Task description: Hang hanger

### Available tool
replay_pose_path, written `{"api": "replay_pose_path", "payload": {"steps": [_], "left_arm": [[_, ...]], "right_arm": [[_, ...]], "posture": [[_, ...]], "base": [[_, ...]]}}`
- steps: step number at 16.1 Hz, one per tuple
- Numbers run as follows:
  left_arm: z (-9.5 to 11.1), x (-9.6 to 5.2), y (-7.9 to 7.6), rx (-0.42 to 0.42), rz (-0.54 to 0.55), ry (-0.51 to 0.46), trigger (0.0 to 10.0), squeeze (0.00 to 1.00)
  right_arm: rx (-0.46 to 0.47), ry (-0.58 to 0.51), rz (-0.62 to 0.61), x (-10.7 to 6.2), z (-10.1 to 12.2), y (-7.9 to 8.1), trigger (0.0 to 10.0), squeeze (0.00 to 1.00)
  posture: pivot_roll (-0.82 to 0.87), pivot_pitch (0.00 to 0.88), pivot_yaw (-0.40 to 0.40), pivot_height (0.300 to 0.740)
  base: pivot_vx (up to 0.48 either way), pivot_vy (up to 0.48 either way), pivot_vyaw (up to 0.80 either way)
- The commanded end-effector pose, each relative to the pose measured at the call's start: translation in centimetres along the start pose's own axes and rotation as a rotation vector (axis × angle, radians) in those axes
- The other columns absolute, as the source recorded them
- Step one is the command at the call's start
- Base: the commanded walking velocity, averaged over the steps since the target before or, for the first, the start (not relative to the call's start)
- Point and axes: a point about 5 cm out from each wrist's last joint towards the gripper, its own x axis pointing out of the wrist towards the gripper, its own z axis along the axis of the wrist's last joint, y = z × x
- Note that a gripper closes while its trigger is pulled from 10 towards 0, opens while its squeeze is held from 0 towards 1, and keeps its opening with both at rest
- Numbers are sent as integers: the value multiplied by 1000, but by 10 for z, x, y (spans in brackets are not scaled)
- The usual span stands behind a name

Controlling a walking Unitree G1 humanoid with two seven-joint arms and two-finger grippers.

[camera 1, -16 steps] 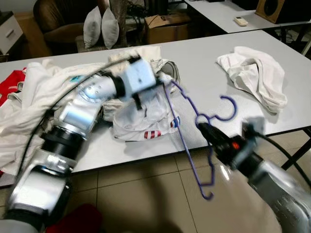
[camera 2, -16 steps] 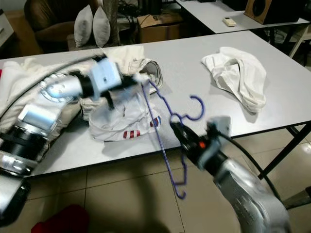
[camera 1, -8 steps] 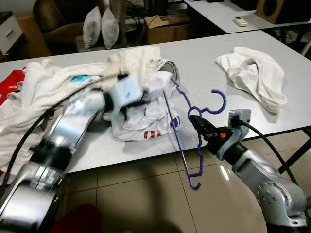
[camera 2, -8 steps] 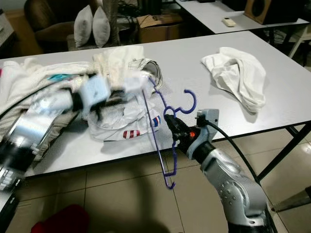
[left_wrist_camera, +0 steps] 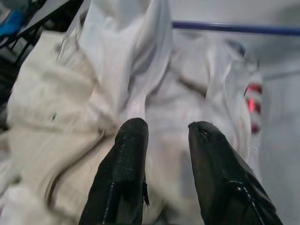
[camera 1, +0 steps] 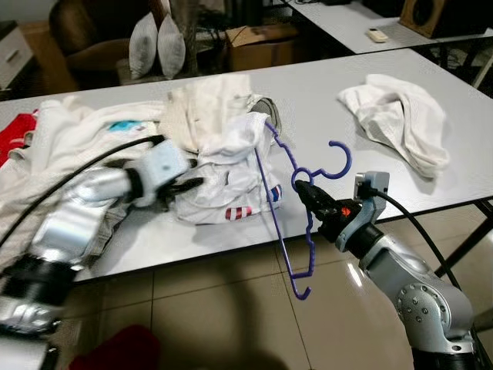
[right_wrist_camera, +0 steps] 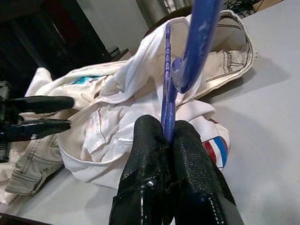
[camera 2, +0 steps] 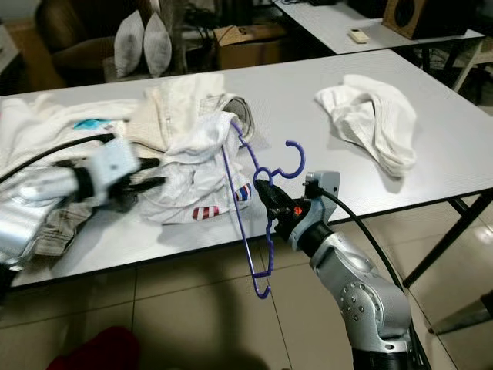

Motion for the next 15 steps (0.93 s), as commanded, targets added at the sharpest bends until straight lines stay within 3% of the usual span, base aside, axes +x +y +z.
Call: {"api": "replay_pose_path", "payload": {"steps": [1,2,6,12,13,14,15], "left_arm": [[-10,-6,-4,19,1,65,10000,0],[-14,-7,-7,16,2,90,10000,0],[-27,-8,-30,-172,-71,121,10000,0],[-34,10,-41,-218,26,125,10000,0],[-34,11,-41,-219,33,128,7725,0],[-36,12,-40,-196,47,153,2353,0],[-38,12,-39,-168,56,176,0,0]], "right_arm": [[-8,-12,13,3,2,3,10000,0],[-8,-11,14,3,2,4,10000,0],[-19,-9,13,3,2,3,10000,0],[-29,-17,2,3,2,3,10000,0],[-29,-18,1,3,2,4,10000,0],[-31,-20,-1,3,1,4,10000,0],[-32,-21,-2,3,1,5,10000,0]], "posture": [[-147,0,77,740],[-147,0,77,740],[-147,0,82,740],[-164,0,107,740],[-167,0,113,740],[-167,0,115,740],[-167,0,118,740]], "base": [[0,0,0],[0,0,0],[0,0,0],[0,0,0],[0,0,0],[0,0,0],[0,0,0]]}}
